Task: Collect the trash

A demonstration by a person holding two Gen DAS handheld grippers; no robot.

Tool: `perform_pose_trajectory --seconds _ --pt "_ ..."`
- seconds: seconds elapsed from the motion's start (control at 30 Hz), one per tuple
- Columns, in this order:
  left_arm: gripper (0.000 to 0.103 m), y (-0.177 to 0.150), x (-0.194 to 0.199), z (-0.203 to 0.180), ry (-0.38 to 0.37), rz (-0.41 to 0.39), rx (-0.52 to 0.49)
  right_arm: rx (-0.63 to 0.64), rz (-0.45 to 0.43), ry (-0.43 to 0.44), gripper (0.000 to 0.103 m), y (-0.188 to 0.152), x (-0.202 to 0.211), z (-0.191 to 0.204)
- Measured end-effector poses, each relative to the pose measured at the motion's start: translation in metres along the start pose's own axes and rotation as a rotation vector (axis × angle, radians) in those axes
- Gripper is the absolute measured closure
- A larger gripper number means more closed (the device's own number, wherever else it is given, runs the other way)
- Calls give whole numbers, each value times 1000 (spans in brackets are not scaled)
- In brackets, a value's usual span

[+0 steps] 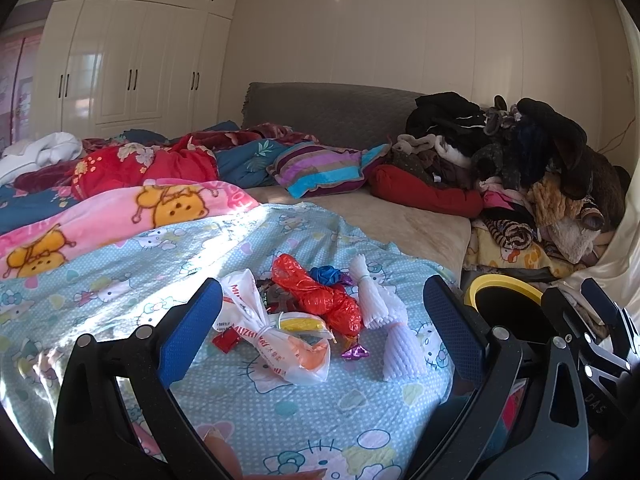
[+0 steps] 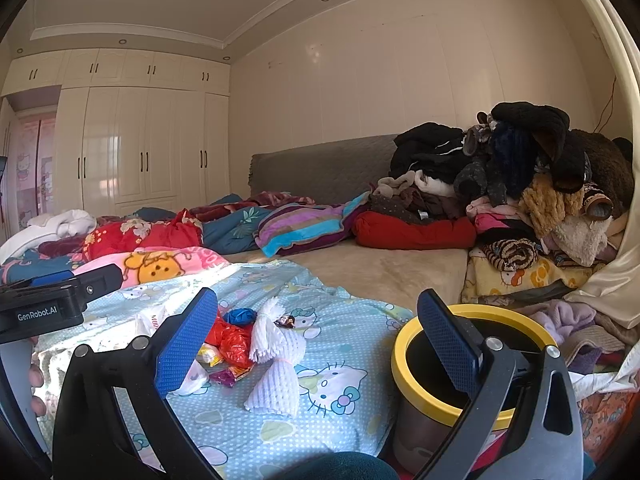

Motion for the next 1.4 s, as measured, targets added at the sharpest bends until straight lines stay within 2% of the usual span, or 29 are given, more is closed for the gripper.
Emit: perform_pose_trajectory --seconds 1.23,1.4 --pt "11 2 5 -1 5 -3 4 2 2 -2 6 2 2 0" --pt "11 8 7 7 28 7 23 24 36 38 6 3 -4 -5"
Point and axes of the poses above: each gripper's, at about its wrist camera, not at the fingertips, and x roughly against the way its jaws point, z to its left, y to its top, the point moved 1 cm from there along -x, roughly the way its jaws point
